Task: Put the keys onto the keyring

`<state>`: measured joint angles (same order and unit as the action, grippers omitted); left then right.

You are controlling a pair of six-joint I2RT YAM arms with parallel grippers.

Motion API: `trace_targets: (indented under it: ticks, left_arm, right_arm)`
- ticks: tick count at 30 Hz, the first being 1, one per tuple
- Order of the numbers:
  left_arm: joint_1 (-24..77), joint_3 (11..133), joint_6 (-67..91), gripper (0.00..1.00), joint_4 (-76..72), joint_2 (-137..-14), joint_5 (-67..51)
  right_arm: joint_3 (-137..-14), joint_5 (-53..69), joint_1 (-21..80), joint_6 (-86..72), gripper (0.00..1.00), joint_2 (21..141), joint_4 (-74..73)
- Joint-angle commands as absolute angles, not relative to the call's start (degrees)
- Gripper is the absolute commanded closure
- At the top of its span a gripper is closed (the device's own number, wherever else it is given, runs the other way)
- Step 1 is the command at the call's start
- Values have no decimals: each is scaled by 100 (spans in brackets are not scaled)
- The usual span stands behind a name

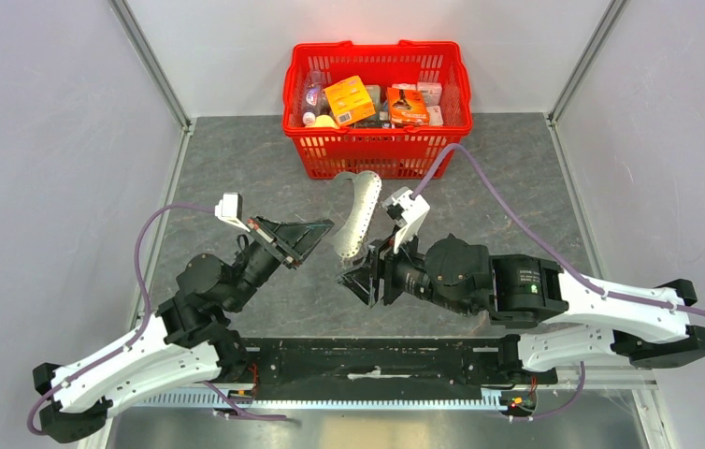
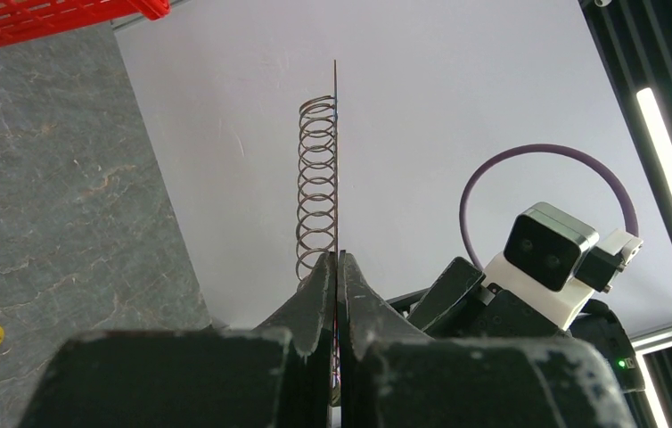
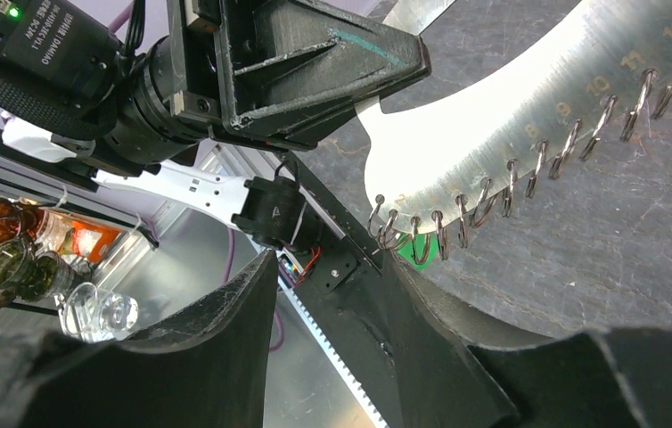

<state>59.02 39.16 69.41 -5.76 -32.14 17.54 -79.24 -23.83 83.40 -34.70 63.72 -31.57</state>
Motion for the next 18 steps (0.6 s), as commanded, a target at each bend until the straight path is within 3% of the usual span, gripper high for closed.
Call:
trace_targets:
  ticks: [1,18]
  left_arm:
    - [5930,4000,7106,98,-774,-3153,1856]
    - [5927,4087,7058,98,-694,-3112,1846]
  right_arm:
    - [-8208,-2539,8331,-3403,46,6338,-2914]
    - [-8252,-3037,8332,-3233,46,6614,-2979]
